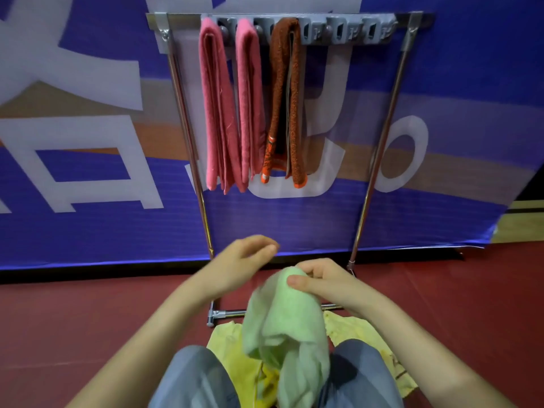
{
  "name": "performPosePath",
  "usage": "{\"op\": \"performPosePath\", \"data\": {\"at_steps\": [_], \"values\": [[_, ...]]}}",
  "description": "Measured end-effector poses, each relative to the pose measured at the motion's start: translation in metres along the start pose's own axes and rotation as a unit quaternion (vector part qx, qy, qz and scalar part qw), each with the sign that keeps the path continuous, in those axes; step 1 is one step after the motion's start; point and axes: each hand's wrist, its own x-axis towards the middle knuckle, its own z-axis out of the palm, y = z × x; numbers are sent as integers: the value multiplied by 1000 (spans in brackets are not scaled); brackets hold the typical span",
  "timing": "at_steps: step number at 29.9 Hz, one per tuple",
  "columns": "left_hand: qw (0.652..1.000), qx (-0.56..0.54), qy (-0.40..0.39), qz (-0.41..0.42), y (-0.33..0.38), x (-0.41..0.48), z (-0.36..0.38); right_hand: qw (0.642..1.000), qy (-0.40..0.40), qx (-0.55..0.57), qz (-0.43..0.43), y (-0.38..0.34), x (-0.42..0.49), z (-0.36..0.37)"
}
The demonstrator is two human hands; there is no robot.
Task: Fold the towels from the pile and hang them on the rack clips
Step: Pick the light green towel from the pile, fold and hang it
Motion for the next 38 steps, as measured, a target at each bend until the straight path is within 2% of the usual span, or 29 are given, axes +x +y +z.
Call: {"op": "performPosePath", "data": {"at_steps": [2,4,13,16,19,25,29,38], "values": [[998,-50,-48,1,3,3,15,1000,-7,0,5,-11,-2,-1],[995,-87,-58,4,9,5,22,1000,4,25,2,-21,-5,-4],[988,-140,-43,54,32,11,20,996,16,84,5,-41,-20,-18],[983,-170,-5,75,47,8,14,995,7,95,23,-37,-22,-15],[978,-199,36,59,48,6,2,996,0,75,38,-22,-24,-14],[987,-162,13,-4,28,5,-5,979,44,199,-27,-42,-26,-19],[981,-182,-59,-16,39,11,7,980,36,182,-68,-64,-13,-20],[969,-237,-57,-27,60,31,17,983,41,165,-62,-72,-18,-45]]}}
